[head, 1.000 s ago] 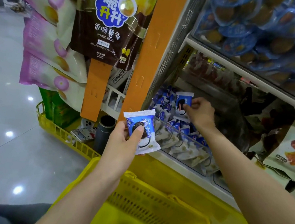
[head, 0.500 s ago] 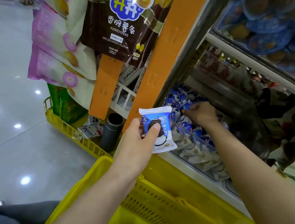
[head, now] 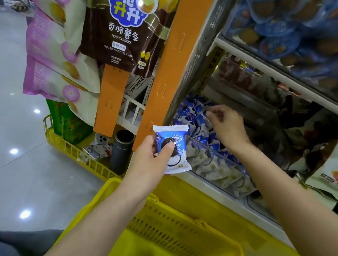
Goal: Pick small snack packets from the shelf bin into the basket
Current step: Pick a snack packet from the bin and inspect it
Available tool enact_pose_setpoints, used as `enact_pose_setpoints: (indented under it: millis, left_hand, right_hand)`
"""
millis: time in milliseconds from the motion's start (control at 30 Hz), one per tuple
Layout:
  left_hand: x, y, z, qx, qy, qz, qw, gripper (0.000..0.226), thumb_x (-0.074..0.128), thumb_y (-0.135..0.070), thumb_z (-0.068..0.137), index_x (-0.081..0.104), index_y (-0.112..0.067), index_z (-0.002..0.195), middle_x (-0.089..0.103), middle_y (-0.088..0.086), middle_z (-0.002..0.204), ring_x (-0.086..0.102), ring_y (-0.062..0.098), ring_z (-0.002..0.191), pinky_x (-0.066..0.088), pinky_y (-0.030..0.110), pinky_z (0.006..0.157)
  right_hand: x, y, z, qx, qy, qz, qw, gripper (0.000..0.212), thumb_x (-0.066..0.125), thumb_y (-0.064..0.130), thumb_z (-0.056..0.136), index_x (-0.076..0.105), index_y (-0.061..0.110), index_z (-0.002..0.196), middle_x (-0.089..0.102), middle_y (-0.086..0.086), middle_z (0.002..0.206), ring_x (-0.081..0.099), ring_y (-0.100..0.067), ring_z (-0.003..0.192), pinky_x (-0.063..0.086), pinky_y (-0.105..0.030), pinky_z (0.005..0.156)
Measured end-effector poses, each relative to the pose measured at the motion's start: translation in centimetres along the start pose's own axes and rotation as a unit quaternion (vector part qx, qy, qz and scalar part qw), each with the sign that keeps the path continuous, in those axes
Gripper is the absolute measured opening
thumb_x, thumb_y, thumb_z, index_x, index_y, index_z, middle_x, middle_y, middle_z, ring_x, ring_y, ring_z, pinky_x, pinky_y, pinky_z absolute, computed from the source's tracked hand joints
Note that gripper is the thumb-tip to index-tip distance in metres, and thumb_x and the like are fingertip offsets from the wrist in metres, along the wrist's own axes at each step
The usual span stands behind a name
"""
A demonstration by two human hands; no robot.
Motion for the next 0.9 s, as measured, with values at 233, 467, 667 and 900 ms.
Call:
enact_pose_setpoints:
  millis: [233,467,667,900]
  left_hand:
    - [2.1,1.4,-1.7,-0.008,0.077,0.049,0.996,0.024,0.05,-0.021,0.095,0.054,-0.017,0.118,0.065,0.001,0.111,0.062,0.002,0.091,0.048,0.007,0.064]
    - [3.9,2.3,-3.4,0.0,0.138,0.079,0.987,0.024,0.055,-0.009,0.091,0.054,-0.017,0.115,0.062,0.0,0.107,0.06,0.006,0.089,0.048,0.008,0.066]
    - [4.1,3.5,-3.2,-0.006,0.13,0.074,0.989,0.01,0.058,-0.015,0.09,0.063,-0.008,0.093,0.07,0.004,0.086,0.068,0.009,0.077,0.052,0.015,0.062]
    - [4.1,5.0,-2.6,-0.011,0.111,0.133,0.985,0.018,0.057,-0.015,0.09,0.06,-0.018,0.073,0.064,-0.001,0.074,0.061,0.001,0.066,0.046,0.011,0.053]
  right_hand:
    - [1.1,2.3,-9.6,-0.046,0.077,0.162,0.983,0.018,0.051,0.034,0.092,0.065,0.024,0.094,0.068,0.007,0.085,0.061,-0.01,0.079,0.049,-0.024,0.071]
    - [1.9,-0.5,-13.4,0.009,0.099,0.265,0.959,0.01,0.067,0.012,0.083,0.066,0.021,0.078,0.068,0.002,0.074,0.06,-0.007,0.067,0.051,-0.03,0.067]
    - [3.3,-2.3,-15.2,0.055,0.121,0.338,0.932,0.013,0.072,0.009,0.078,0.067,0.018,0.07,0.068,0.008,0.063,0.061,-0.001,0.059,0.049,-0.014,0.057]
    - [3.2,-2.6,-15.9,-0.01,0.069,0.219,0.973,0.015,0.074,0.018,0.076,0.063,0.025,0.07,0.063,0.01,0.069,0.055,0.002,0.064,0.044,-0.013,0.061]
Point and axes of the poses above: each hand's wrist, its own z-axis towards the middle knuckle, its own x-axis out of the palm, y = z × x, the point moved 9 cm from there along z, towards the middle knuckle
